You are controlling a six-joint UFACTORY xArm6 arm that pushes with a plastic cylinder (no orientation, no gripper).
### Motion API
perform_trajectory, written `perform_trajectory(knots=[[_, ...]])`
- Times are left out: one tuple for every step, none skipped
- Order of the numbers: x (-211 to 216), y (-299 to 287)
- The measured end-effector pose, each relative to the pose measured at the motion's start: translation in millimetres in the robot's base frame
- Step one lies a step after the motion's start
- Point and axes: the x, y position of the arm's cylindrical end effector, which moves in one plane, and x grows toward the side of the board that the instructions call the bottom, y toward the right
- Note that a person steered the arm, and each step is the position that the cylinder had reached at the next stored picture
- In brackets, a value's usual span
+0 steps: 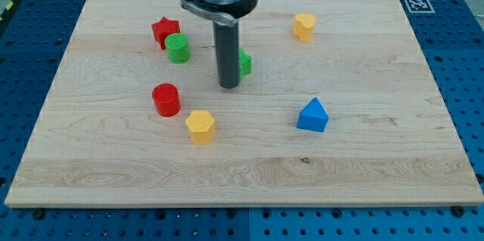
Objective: Place the green star to the right of the green circle
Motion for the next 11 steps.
perform_trajectory(knots=[[2,65],[-7,84],[-13,69],[-13,36],[-23,-7],[-24,-38],[-26,-76],[-24,-106],[-18,-136],[31,-134],[79,-129]])
